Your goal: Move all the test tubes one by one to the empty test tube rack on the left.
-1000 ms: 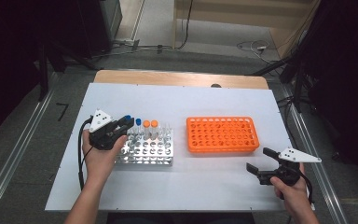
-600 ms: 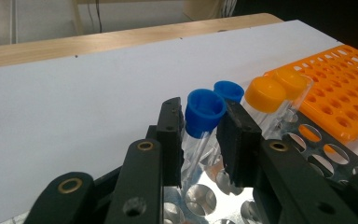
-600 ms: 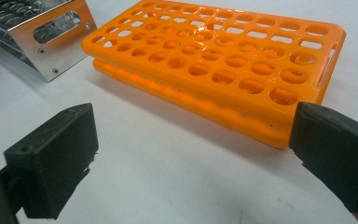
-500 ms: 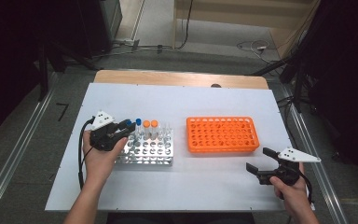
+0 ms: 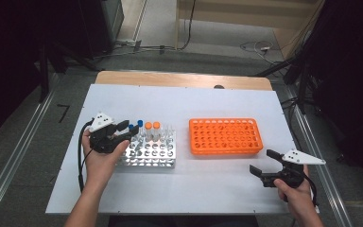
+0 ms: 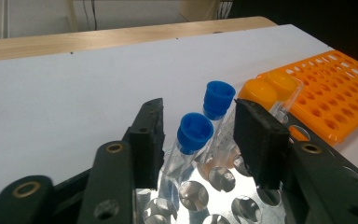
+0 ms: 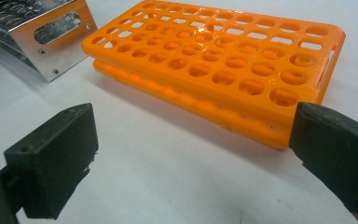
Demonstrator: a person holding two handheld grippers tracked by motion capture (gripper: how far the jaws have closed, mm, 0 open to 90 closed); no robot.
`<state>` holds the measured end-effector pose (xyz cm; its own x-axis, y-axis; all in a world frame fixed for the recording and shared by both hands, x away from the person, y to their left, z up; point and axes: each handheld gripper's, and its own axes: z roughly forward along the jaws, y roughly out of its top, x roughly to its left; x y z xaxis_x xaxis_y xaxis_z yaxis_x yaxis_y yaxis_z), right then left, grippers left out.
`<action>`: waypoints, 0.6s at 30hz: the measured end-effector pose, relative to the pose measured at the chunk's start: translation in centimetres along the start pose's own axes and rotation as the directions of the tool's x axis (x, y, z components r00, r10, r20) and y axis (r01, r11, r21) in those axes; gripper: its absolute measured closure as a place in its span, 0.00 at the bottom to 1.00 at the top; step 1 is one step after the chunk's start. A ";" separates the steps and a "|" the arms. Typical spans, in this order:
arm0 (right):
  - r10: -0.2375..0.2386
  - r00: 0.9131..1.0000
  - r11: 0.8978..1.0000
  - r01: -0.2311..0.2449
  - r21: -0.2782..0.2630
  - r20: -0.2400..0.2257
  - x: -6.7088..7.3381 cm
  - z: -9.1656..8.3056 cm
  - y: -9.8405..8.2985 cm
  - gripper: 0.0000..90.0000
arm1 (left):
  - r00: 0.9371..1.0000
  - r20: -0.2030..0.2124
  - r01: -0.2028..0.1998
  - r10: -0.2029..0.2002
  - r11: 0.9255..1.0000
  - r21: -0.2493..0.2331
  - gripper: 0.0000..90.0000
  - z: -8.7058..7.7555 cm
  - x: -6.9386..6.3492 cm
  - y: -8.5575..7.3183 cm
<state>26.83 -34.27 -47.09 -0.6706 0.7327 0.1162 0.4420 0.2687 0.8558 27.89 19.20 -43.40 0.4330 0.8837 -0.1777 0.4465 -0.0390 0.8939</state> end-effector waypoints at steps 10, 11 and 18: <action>0.001 1.000 1.000 -0.001 -0.003 0.000 -0.1 0.0 0.0 0.00 | 0.999 0.037 0.041 -0.040 0.999 -0.014 0.21 -0.5 0.0 0.1; 0.004 1.000 1.000 -0.004 -0.002 0.002 -0.1 0.0 0.0 0.00 | 0.998 0.042 0.050 -0.050 0.999 -0.018 0.16 -0.6 0.0 0.1; 0.004 1.000 1.000 -0.004 -0.005 0.000 0.0 0.1 0.1 0.00 | 0.994 0.105 0.048 -0.044 0.998 -0.039 0.02 -1.3 -0.4 -0.2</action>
<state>26.93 -34.21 -47.01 -0.6689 0.7336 0.1199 0.4414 0.2623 0.8581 26.64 19.49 -42.94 0.4928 0.8309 -0.2585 0.4357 0.0215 0.8998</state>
